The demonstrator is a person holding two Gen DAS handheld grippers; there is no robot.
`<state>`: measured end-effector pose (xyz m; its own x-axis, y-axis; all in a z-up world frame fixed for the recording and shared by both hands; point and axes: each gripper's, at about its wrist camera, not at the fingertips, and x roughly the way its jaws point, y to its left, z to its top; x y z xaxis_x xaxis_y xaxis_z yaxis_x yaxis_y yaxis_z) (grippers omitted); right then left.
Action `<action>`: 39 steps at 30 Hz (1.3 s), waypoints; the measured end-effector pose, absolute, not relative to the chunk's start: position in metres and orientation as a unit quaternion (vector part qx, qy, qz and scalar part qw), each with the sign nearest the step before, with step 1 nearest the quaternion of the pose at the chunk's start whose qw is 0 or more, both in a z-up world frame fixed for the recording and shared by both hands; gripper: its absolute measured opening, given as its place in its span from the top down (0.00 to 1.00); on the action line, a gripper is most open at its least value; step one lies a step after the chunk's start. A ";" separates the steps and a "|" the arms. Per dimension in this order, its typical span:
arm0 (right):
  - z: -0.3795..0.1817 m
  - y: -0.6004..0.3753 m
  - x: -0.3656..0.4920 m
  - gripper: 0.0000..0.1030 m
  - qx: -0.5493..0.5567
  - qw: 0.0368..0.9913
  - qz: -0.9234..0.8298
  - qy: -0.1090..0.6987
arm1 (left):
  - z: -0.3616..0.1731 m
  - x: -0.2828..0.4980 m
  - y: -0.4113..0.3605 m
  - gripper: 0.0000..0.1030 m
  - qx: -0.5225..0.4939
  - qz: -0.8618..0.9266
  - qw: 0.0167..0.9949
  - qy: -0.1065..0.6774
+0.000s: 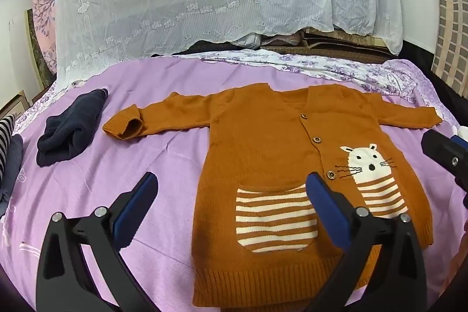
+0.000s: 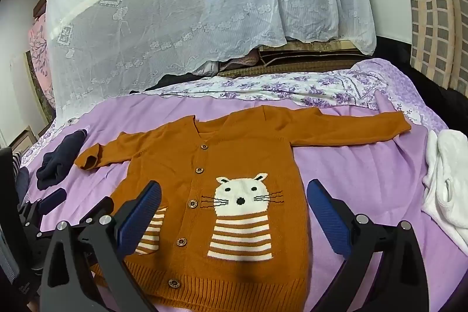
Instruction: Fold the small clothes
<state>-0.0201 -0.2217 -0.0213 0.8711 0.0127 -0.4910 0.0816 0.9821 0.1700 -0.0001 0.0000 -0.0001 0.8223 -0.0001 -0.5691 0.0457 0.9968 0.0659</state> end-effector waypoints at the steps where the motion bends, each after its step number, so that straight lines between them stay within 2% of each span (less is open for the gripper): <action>1: -0.022 -0.222 -0.020 0.03 0.093 0.963 -0.018 0.253 | 0.000 0.000 0.000 0.04 0.037 -0.012 0.954 0.298; 39: -0.022 -0.224 -0.020 0.03 0.096 0.963 -0.018 0.253 | -0.002 0.001 0.001 0.04 0.039 -0.012 0.954 0.297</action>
<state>-0.0197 -0.2240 -0.0221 0.8716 0.0146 -0.4900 0.0827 0.9808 0.1764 0.0009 0.0006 -0.0025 0.8236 0.0005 -0.5672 0.0455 0.9967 0.0668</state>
